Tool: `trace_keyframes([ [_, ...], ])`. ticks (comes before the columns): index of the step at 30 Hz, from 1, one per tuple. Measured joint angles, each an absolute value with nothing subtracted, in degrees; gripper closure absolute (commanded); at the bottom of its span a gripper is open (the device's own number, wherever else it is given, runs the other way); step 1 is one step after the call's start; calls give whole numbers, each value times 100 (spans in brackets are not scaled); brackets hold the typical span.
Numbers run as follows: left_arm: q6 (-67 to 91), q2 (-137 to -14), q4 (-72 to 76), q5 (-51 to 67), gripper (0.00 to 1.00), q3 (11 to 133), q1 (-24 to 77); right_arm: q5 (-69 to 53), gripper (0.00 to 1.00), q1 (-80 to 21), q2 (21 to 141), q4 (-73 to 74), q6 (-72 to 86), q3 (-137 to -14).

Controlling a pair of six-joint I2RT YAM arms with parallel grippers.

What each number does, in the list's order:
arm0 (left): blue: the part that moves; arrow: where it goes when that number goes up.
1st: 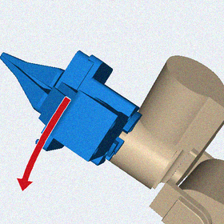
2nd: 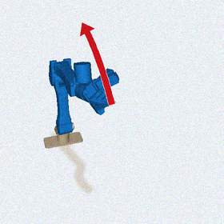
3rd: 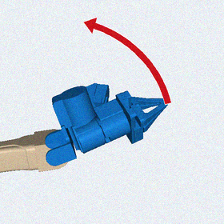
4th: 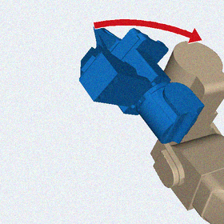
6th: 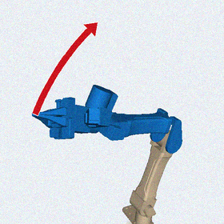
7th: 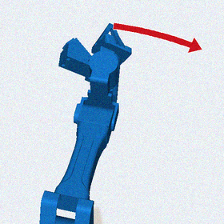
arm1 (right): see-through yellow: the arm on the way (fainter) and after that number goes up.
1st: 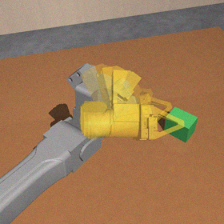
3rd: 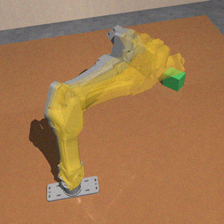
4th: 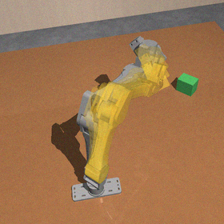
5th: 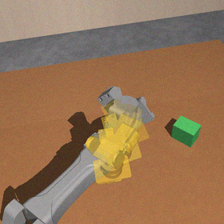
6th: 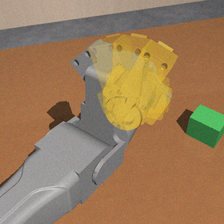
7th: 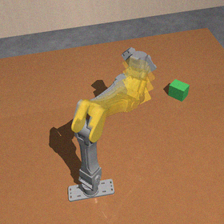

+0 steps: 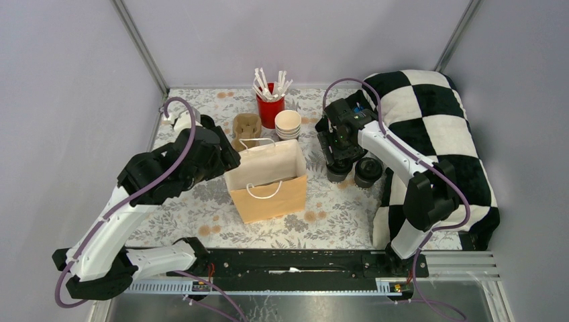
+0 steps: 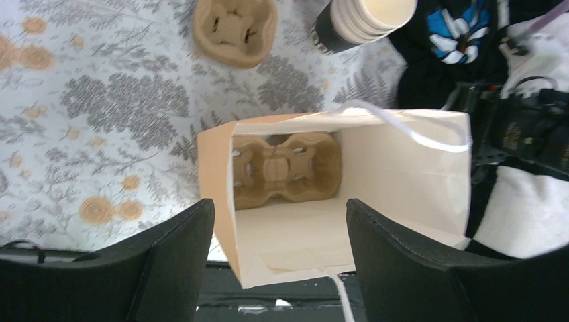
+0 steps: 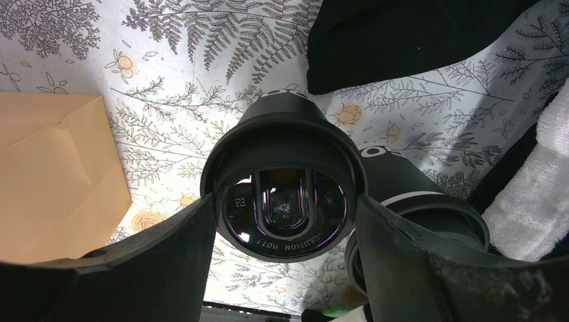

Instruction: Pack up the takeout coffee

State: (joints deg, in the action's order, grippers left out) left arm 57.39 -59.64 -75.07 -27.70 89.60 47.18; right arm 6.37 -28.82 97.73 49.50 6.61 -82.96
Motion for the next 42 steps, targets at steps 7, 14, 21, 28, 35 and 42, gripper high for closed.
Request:
trace_keyframes([
  [7,5966,-6128,-8145,-2871,26,8962,4716,480,39,-2882,9546,5028,676,-8296],
  [14,6027,-5909,-8197,-2871,28,8739,4716,148,40,-2882,8359,5052,727,-8364],
  [21,5972,-5828,-7955,-2875,43,8132,4718,-775,44,-2882,7244,5050,867,-9332],
  [28,5854,-5623,-7747,-2873,50,7813,4718,-1691,50,-2882,6877,5089,1002,-10547],
  [35,5690,-5631,-7614,-2897,55,7813,4716,-2775,52,-2939,7030,5107,1151,-11039],
  [42,5437,-5688,-7376,-2961,63,7813,4716,-2523,52,-4209,7765,5384,1046,-11257],
])
